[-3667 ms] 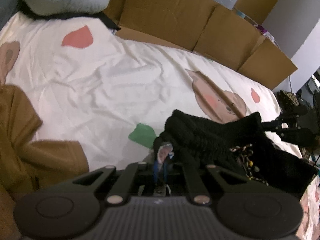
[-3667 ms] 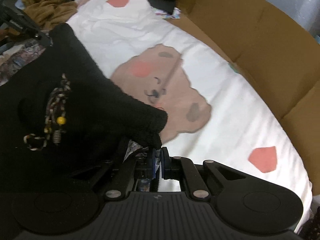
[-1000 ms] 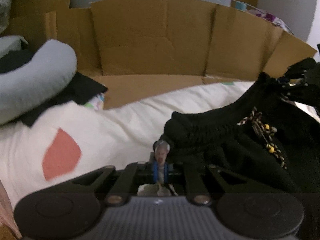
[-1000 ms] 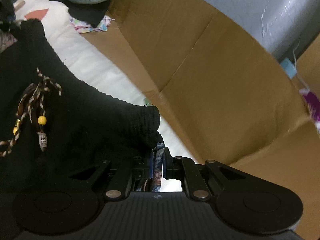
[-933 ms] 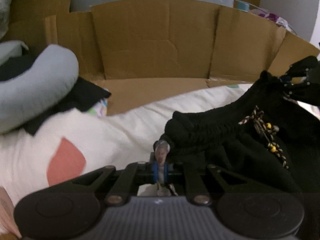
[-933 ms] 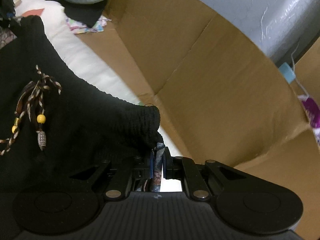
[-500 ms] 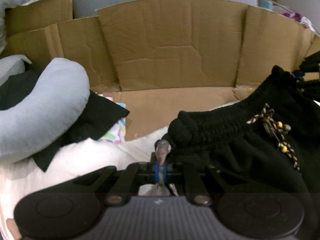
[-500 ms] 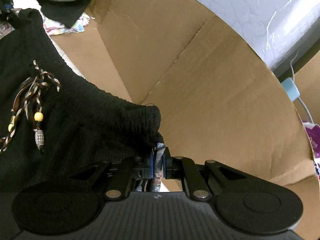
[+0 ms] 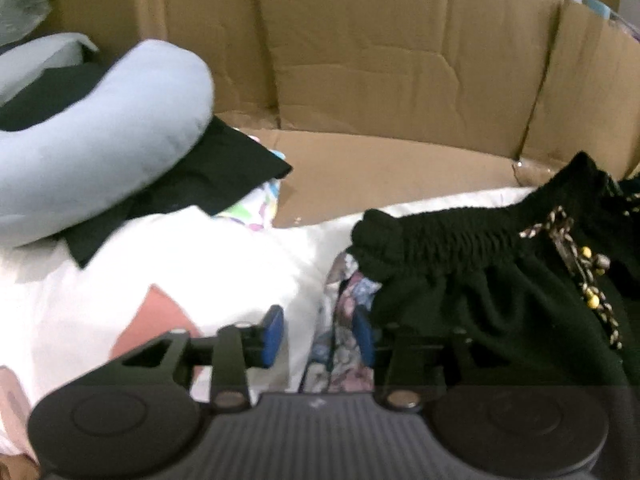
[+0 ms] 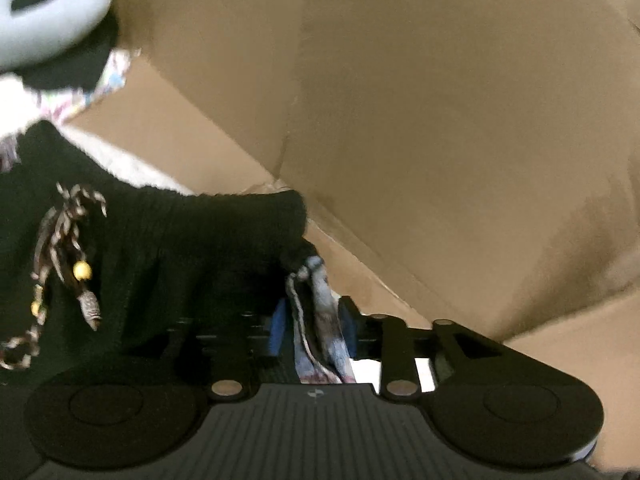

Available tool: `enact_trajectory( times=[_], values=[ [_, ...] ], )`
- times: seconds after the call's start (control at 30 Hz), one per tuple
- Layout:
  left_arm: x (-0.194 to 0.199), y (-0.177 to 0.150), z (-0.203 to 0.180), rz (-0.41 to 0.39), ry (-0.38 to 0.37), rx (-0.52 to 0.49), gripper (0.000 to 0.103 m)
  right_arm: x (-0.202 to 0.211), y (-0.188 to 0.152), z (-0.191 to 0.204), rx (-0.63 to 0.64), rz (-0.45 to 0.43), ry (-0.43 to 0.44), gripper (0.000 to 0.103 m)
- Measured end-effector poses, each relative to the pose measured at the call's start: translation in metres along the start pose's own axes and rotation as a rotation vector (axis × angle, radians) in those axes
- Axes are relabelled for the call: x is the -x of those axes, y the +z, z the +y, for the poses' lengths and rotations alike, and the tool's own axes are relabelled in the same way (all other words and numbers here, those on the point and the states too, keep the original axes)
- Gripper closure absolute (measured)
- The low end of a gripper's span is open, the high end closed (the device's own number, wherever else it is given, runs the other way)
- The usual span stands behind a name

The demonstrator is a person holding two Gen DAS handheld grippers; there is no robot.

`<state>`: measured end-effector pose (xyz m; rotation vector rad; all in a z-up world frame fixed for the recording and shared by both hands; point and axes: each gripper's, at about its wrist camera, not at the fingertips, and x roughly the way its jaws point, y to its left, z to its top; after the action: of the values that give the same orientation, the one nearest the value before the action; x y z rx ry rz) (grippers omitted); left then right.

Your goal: Fold clothes

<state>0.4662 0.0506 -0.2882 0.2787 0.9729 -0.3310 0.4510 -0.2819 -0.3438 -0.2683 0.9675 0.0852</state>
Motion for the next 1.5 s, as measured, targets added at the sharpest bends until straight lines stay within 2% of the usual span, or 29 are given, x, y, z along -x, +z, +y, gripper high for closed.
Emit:
enact_trajectory(
  times=[0.07,0.2,0.23,0.43,0.67,1.1,1.27,1.5],
  values=[
    [0.013,-0.001,0.003,-0.011,-0.009,0.015,0.06,0.008,-0.003,-0.01,-0.057,-0.005,0.032,0.062],
    [0.044,-0.004,0.005,-0.041,-0.015,0.041,0.042,0.025,-0.008,-0.029,-0.168,-0.014,0.094,0.061],
    [0.052,-0.004,0.005,-0.045,-0.016,0.049,0.041,0.033,-0.009,-0.032,-0.182,-0.014,0.101,0.061],
    [0.102,-0.009,0.002,-0.064,-0.017,0.096,0.041,0.079,-0.016,-0.04,-0.184,-0.016,0.14,0.059],
    [0.167,-0.022,-0.023,-0.054,-0.041,0.11,0.041,0.153,-0.03,-0.054,-0.216,-0.048,0.143,0.058],
    [0.266,-0.047,-0.079,-0.077,-0.136,0.173,0.043,0.289,-0.092,-0.098,-0.344,-0.114,0.145,0.053],
    [0.289,-0.06,-0.104,-0.094,-0.195,0.181,0.045,0.322,-0.12,-0.108,-0.379,-0.14,0.148,0.052],
    [0.289,-0.089,-0.14,-0.064,-0.278,0.181,0.046,0.335,-0.162,-0.111,-0.436,-0.167,0.144,0.052]
  ],
)
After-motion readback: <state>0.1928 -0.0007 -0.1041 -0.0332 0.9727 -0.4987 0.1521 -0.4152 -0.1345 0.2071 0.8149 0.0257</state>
